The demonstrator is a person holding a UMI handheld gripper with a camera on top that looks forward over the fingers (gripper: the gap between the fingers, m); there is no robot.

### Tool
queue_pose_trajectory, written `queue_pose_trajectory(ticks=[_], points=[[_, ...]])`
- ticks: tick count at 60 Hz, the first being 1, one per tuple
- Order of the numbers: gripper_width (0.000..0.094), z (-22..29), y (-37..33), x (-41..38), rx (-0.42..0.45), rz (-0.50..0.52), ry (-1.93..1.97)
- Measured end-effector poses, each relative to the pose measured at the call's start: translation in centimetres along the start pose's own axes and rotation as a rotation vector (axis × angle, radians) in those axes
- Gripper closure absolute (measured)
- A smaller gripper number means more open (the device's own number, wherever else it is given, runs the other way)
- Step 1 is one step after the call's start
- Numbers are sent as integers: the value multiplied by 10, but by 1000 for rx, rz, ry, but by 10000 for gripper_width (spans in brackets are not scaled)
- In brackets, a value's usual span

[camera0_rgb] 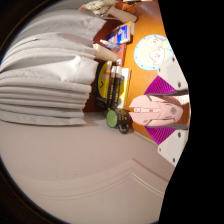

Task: Arrange mouse

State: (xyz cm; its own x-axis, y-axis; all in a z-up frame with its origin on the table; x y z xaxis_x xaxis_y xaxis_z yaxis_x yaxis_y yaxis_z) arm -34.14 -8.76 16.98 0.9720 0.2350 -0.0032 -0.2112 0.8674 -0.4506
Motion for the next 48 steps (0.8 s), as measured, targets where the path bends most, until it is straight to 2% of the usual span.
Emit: queue_pose_trajectory(ticks=[4, 11, 22, 33, 45, 46, 48], points=[[541, 41, -8, 29, 71, -30, -20], [541, 96, -19, 96, 144, -76, -32], [535, 118, -14, 207, 179, -168, -17], [537, 56, 26, 280, 46, -197, 22], [541, -39, 77, 288, -146, -149, 50], [573, -44, 79, 287, -157, -147, 51], [542, -55, 84, 285, -174, -137, 59]])
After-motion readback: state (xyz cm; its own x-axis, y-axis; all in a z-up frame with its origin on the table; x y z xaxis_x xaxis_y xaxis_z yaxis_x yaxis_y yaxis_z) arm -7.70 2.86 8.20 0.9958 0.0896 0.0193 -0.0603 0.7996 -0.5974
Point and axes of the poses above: the point between the fingertips, and its own axes, seen from behind it with the camera up: x to the right, z up, y forward, the way the camera looks, the point moved 8 cm from there along -y, backward, against the way the camera looks, and after that the axes turned 10 degrees about x, right-handed, at the moved point
